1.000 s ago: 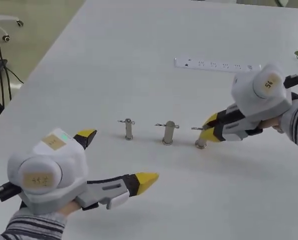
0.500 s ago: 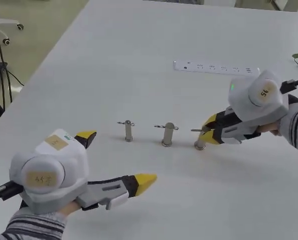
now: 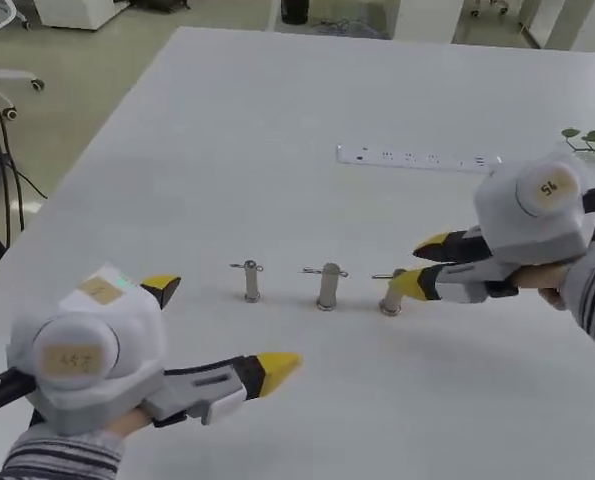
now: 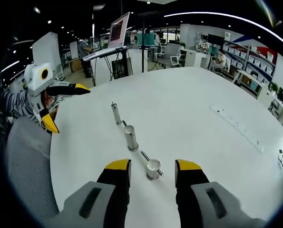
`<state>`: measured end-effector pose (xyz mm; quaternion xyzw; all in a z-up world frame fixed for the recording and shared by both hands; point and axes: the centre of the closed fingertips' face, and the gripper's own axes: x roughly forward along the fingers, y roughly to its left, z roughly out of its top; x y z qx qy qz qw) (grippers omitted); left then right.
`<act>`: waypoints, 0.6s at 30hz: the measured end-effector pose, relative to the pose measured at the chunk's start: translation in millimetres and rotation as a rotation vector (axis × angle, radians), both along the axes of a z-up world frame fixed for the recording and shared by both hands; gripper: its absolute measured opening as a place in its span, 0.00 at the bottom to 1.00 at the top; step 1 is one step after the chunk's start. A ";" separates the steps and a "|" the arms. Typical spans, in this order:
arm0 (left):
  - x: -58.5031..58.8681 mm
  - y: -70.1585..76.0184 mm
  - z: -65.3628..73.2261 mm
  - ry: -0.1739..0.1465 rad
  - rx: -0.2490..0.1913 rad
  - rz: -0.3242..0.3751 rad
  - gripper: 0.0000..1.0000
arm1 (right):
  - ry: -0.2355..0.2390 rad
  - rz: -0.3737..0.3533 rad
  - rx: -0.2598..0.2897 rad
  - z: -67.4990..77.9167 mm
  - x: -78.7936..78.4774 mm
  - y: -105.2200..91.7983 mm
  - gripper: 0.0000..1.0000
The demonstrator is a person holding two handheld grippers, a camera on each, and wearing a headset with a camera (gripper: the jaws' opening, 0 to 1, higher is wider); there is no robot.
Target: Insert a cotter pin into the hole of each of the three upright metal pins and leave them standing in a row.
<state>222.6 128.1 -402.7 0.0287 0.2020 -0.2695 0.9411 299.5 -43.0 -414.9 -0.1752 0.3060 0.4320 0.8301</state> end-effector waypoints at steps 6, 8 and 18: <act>0.8 3.4 3.5 0.012 -0.021 0.015 0.90 | -0.020 -0.086 0.027 9.2 -11.5 -9.3 0.42; 0.1 4.0 3.8 0.018 -0.023 0.015 0.90 | -0.036 -0.107 0.044 14.1 -15.7 -10.3 0.42; -4.5 -1.1 8.6 0.031 -0.024 -0.003 0.90 | -0.038 -0.209 0.127 21.0 -50.0 -11.3 0.51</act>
